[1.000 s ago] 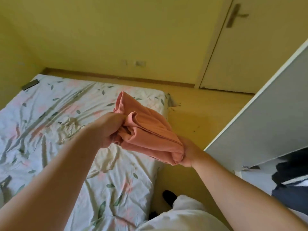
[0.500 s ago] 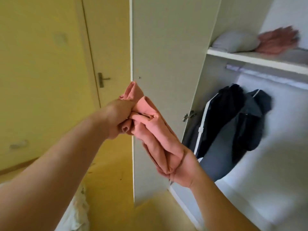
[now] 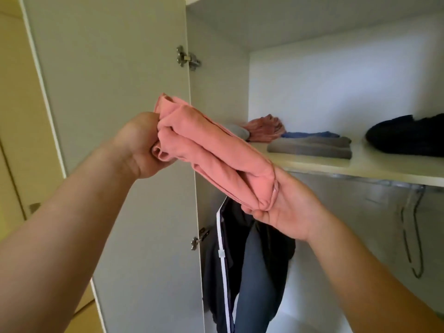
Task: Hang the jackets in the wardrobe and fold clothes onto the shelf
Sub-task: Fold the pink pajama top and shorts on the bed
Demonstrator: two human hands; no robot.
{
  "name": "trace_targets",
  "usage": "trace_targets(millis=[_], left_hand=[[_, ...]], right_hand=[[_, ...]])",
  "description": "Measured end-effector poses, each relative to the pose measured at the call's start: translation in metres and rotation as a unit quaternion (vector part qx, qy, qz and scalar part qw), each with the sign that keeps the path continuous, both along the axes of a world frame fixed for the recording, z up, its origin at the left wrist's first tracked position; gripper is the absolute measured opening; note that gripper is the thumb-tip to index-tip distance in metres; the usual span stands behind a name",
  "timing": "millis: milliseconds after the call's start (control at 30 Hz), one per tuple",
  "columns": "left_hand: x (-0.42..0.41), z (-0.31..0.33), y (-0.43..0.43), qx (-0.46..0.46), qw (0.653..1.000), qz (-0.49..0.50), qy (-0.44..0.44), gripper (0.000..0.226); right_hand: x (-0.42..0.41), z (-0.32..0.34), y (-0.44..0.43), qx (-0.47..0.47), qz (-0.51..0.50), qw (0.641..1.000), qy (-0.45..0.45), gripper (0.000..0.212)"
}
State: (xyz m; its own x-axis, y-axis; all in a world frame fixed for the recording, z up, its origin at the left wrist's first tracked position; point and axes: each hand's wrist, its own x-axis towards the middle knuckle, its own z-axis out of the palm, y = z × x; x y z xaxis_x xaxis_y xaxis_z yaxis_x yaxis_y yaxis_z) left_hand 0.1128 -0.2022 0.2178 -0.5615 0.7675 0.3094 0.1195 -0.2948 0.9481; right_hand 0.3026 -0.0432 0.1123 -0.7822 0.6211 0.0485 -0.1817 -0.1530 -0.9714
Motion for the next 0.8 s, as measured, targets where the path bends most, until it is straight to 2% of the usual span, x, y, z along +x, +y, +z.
trace_targets(millis=[100, 167, 233, 300, 333, 467, 567, 667, 700, 733, 767, 800], left_hand=[[-0.007, 0.006, 0.029, 0.036, 0.996, -0.036, -0.069, 0.036], [-0.017, 0.008, 0.053, 0.042, 0.994, -0.022, -0.097, 0.035], [-0.022, 0.012, 0.081, 0.051, 0.993, -0.007, -0.106, 0.049], [-0.018, 0.014, 0.110, 0.062, 0.991, -0.035, -0.112, 0.077], [-0.014, 0.014, 0.123, 0.069, 0.990, -0.046, -0.113, 0.081], [-0.023, 0.008, 0.180, 0.057, 0.991, -0.011, -0.121, 0.052], [-0.038, 0.001, 0.225, 0.031, 0.991, -0.026, -0.129, 0.045], [-0.052, -0.011, 0.263, -0.056, 0.996, -0.039, -0.054, 0.034], [-0.058, -0.016, 0.273, -0.117, 0.993, -0.010, 0.000, 0.031], [-0.065, -0.019, 0.280, -0.199, 0.975, 0.034, 0.094, 0.030], [-0.070, -0.018, 0.284, -0.289, 0.926, 0.096, 0.223, 0.028], [-0.072, -0.016, 0.287, -0.353, 0.850, 0.175, 0.350, 0.024]], right_hand=[[-0.001, 0.053, 0.029, 0.015, -0.057, 0.998, 0.005, 0.045], [-0.009, 0.077, 0.058, 0.021, -0.115, 0.993, -0.009, 0.042], [-0.019, 0.099, 0.083, 0.022, -0.146, 0.989, -0.023, 0.042], [-0.033, 0.116, 0.107, 0.005, -0.148, 0.989, -0.016, 0.042], [-0.041, 0.122, 0.120, 0.000, -0.153, 0.988, -0.022, 0.041], [-0.075, 0.133, 0.166, 0.036, -0.166, 0.984, -0.057, 0.017], [-0.098, 0.139, 0.211, 0.048, -0.193, 0.978, -0.057, 0.032], [-0.123, 0.141, 0.266, 0.056, -0.214, 0.973, -0.072, 0.018], [-0.125, 0.141, 0.274, 0.075, -0.219, 0.968, -0.093, 0.014], [-0.127, 0.139, 0.283, 0.111, -0.219, 0.960, -0.134, 0.014], [-0.127, 0.137, 0.291, 0.167, -0.210, 0.945, -0.188, 0.013], [-0.126, 0.136, 0.295, 0.234, -0.198, 0.916, -0.260, 0.006]])
